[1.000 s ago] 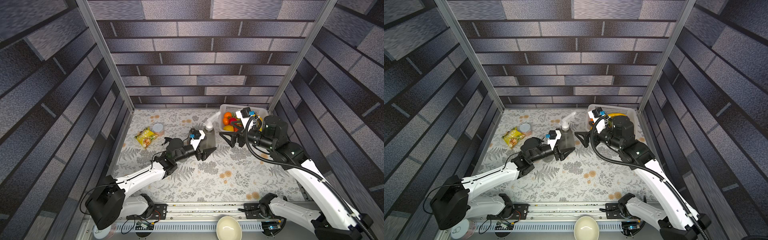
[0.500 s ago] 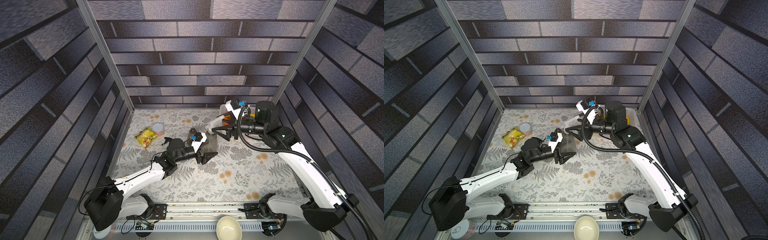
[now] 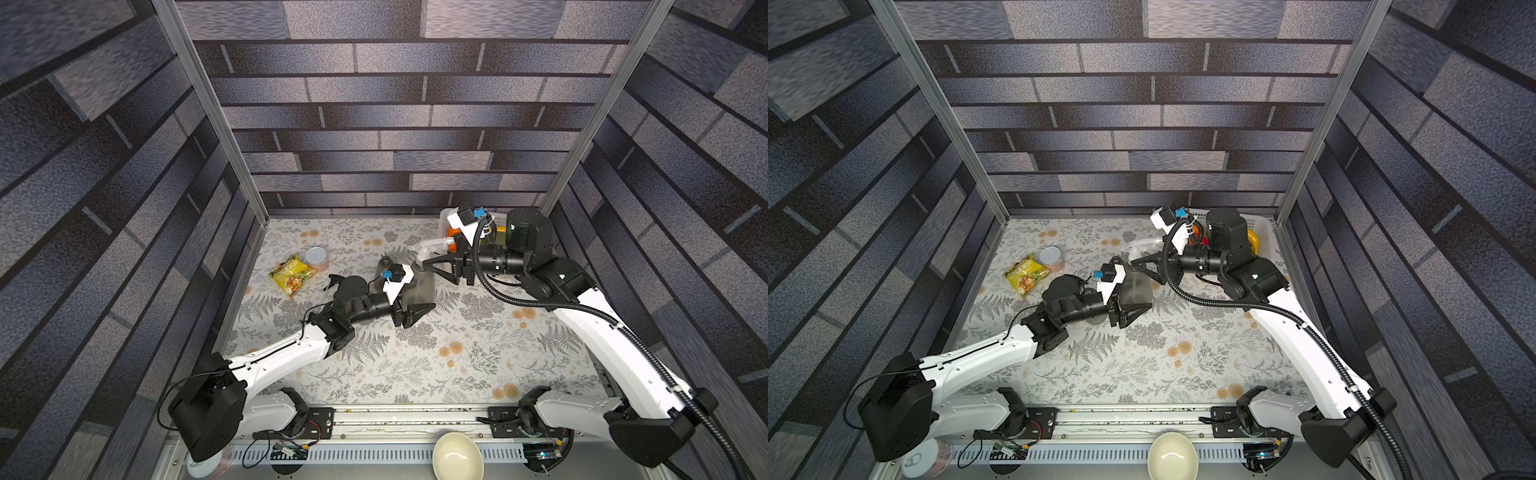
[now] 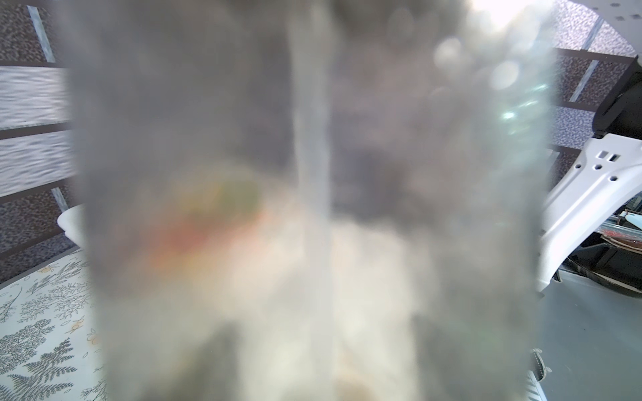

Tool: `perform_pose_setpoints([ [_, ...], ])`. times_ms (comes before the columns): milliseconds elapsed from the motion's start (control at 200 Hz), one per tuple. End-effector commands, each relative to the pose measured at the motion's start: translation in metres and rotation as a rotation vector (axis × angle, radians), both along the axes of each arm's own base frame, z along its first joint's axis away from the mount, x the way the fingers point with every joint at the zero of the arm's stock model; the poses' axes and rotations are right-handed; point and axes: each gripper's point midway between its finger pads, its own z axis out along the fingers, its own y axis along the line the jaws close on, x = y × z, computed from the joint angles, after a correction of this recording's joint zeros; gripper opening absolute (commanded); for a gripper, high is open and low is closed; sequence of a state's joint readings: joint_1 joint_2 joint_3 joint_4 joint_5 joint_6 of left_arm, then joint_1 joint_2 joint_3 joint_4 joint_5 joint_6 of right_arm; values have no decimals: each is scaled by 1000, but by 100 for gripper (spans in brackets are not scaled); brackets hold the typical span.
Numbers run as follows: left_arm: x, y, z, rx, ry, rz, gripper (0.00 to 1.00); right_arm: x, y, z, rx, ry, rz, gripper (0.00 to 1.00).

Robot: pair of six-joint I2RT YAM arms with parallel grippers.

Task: Attach spray nozzles to spray bottles
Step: Screw the spray nozzle on the spray bottle.

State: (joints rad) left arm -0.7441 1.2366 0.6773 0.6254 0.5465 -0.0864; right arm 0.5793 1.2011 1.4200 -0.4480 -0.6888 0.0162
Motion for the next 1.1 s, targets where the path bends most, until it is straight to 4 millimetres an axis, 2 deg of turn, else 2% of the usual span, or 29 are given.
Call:
perform_pose_setpoints([
  [0,8,-1,15,-25,-26,18,78,-10,-2,-1,-13,2,-21,61],
  [145,11,-1,13,-17,-32,33,78,-19,2,-9,-40,15,-21,59],
  [396,11,1,11,-10,-38,44,78,-27,-4,-20,-57,42,-61,59],
  [636,11,2,12,-5,-48,53,78,-37,-3,-22,-59,57,-64,57],
  [922,12,3,9,5,-53,61,78,-45,-15,-35,-95,99,-105,55],
  [1092,12,2,8,6,-53,62,78,-54,-11,-30,-90,102,-83,51],
])
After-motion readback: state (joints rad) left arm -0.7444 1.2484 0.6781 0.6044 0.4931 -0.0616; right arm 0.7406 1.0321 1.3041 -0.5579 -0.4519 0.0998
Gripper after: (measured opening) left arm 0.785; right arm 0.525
